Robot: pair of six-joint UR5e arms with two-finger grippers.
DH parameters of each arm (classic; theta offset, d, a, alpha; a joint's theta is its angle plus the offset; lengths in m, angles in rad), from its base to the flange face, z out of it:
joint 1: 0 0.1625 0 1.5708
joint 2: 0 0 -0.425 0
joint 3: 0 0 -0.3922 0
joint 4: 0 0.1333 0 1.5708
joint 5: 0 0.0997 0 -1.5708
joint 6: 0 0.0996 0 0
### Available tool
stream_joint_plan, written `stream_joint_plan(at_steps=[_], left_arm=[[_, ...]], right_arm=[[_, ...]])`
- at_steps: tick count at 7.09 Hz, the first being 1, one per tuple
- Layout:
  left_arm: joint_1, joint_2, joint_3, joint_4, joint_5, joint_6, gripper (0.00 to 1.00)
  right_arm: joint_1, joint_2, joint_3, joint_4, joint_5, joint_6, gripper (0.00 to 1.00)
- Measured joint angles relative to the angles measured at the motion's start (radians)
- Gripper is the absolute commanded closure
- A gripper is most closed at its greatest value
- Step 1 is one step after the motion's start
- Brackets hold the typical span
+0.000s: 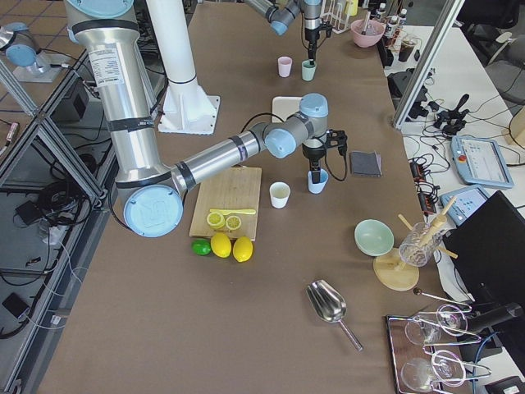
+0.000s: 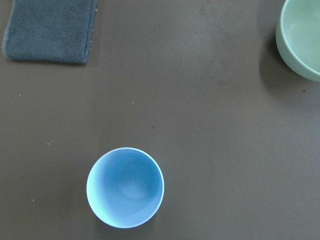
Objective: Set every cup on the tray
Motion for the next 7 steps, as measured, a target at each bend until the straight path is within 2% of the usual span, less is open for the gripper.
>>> stream_joint_plan(at_steps=[4, 7], left_arm=[[0.014, -0.008, -0.056, 0.016, 0.001, -0.030, 1.00], [0.059, -0.128, -0.087, 0.104, 0.022, -0.172, 1.00]], right_arm=[[-0.006, 0.015, -0.038, 0.002, -0.015, -0.004, 0.00], [-0.007, 0.073, -0.134, 0.022, -0.016, -0.005, 0.03]])
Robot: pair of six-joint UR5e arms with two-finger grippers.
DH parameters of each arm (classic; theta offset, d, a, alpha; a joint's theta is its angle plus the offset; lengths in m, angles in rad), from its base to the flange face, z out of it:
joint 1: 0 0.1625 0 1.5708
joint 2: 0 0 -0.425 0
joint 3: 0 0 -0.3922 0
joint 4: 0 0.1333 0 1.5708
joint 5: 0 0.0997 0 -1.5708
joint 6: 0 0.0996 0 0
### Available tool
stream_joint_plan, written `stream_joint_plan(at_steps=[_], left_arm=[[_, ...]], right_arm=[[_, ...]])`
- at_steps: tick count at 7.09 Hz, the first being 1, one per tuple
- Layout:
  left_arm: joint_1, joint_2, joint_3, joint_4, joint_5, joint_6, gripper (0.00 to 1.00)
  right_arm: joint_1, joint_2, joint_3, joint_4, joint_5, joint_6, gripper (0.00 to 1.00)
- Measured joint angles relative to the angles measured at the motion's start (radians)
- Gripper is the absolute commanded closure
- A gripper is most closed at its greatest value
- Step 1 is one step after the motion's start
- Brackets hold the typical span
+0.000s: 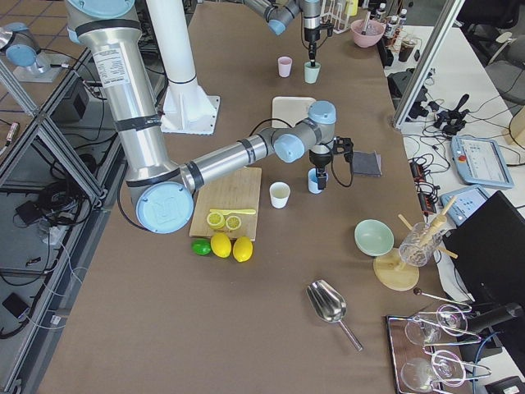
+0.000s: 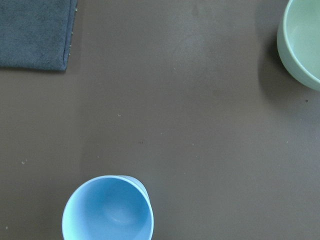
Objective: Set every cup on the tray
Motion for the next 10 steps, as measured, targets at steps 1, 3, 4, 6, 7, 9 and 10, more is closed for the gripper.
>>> stream_joint_plan(at_steps=[1, 3, 4, 6, 7, 9, 10], left_arm=[[0.038, -0.036, 0.002, 0.012, 0.041, -0.049, 1.00], [0.109, -0.092, 0.028, 0.019, 0.124, -0.120, 1.00], [0.136, -0.123, 0.059, 0.020, 0.165, -0.143, 1.00], [0.166, -0.154, 0.098, 0.020, 0.213, -0.156, 1.00], [0.169, -0.157, 0.104, 0.020, 0.219, -0.155, 0.03], [0.167, -0.154, 0.092, 0.018, 0.223, -0.138, 0.02], [0.154, -0.154, 0.072, 0.019, 0.219, -0.131, 0.02]], right_arm=[[0.000, 0.023, -0.034, 0.006, 0.001, 0.001, 0.04], [-0.005, 0.042, -0.072, 0.009, 0.001, -0.001, 0.03], [-0.010, 0.046, -0.081, 0.009, 0.001, -0.001, 0.03], [-0.020, 0.049, -0.087, 0.010, 0.001, -0.001, 0.03], [-0.023, 0.049, -0.087, 0.011, 0.001, 0.000, 0.03], [-0.033, 0.049, -0.089, 0.011, -0.001, 0.002, 0.16], [-0.041, 0.048, -0.093, 0.012, -0.007, 0.003, 0.45]])
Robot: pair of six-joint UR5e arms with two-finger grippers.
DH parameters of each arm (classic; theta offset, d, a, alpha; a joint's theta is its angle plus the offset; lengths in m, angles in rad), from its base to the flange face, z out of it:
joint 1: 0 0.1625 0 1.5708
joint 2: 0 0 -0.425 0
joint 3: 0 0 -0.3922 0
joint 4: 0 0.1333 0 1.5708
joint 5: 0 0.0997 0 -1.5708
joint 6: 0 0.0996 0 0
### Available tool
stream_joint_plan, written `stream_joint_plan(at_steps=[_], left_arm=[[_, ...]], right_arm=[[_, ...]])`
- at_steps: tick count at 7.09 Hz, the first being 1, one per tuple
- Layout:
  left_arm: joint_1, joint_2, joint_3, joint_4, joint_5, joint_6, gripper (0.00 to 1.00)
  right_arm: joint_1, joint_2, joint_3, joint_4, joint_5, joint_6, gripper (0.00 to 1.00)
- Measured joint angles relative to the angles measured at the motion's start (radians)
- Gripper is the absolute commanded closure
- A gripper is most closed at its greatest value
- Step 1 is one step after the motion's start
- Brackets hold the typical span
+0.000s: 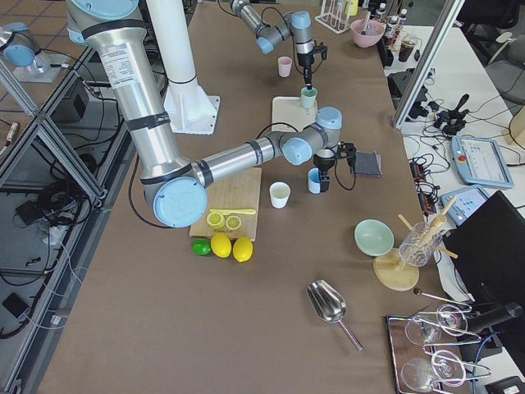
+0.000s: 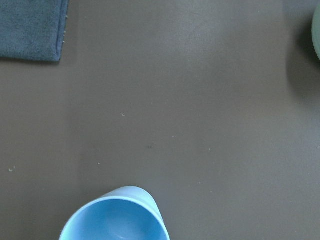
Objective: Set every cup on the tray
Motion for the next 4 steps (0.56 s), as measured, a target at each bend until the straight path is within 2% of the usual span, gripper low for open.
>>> stream_joint_plan(at_steps=[1, 4], left_arm=[[-0.024, -0.001, -0.015, 0.001, -0.023, 0.005, 0.02], [-0.115, 0.003, -0.042, 0.009, -0.138, 0.044, 0.02]], right_arm=[[-0.007, -0.002, -0.008, 0.008, -0.010, 0.001, 0.99], [-0.019, -0.007, -0.019, 0.036, -0.020, 0.016, 1.00]])
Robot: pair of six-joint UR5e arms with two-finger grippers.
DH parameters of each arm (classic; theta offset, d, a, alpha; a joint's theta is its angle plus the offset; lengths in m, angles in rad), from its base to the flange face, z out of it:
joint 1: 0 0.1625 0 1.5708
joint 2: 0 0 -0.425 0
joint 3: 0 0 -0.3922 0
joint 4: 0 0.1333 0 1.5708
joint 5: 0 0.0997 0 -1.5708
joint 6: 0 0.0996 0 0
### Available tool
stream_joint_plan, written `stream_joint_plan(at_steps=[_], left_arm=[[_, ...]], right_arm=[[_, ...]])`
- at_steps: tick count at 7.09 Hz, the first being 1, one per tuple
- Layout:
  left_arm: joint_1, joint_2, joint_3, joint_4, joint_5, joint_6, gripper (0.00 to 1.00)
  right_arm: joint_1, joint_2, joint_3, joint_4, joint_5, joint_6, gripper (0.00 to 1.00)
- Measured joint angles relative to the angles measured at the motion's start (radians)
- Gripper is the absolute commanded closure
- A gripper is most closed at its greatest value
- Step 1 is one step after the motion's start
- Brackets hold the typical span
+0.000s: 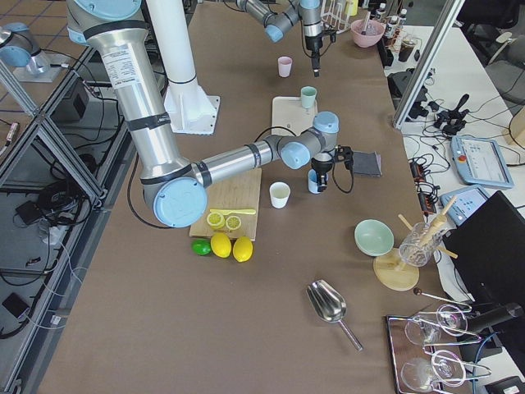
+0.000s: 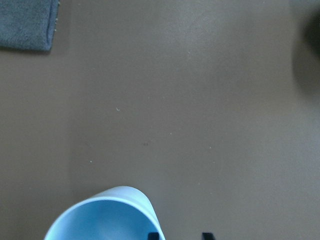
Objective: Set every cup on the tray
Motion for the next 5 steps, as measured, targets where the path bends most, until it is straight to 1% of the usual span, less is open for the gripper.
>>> stream_joint_plan(at_steps=[1, 2, 3, 5], left_arm=[[-0.035, 0.002, -0.015, 0.032, -0.040, 0.026, 0.02], [-0.074, 0.015, -0.058, 0.100, -0.073, 0.089, 0.02], [-0.106, 0.047, -0.112, 0.163, -0.089, 0.154, 0.01], [-0.143, 0.149, -0.195, 0.209, -0.098, 0.257, 0.01]], right_arm=[[-0.002, 0.005, 0.000, 0.002, -0.001, 0.038, 1.00], [-0.005, 0.017, 0.002, 0.003, -0.001, 0.089, 1.00], [-0.005, 0.033, 0.012, 0.002, 0.000, 0.136, 1.00], [-0.007, 0.074, 0.043, -0.007, 0.005, 0.212, 1.00]])
